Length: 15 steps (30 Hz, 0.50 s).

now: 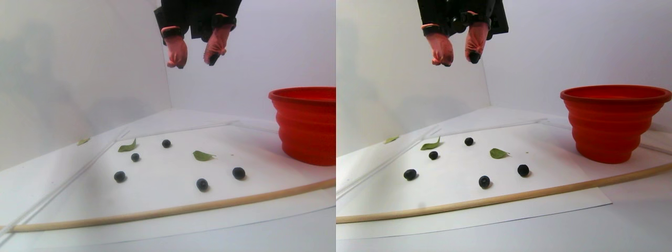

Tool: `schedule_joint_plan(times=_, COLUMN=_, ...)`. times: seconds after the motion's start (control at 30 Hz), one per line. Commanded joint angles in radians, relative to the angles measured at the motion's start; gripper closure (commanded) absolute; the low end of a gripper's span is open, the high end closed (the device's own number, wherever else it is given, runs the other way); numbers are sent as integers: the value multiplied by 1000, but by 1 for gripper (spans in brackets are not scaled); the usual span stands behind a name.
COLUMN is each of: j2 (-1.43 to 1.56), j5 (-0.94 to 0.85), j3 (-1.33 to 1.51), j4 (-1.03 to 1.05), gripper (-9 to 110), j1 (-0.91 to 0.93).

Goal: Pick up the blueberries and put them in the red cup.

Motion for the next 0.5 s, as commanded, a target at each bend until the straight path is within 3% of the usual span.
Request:
schedule_joint_plan(times=0.0, j2=-8, j5=-15, j3=2, j4=-41, gripper=86, j1=12)
schedule_joint_plan(times=0.47, j2=-158, j5=-66, j3=29, j4=-189, gripper=86, j1=35)
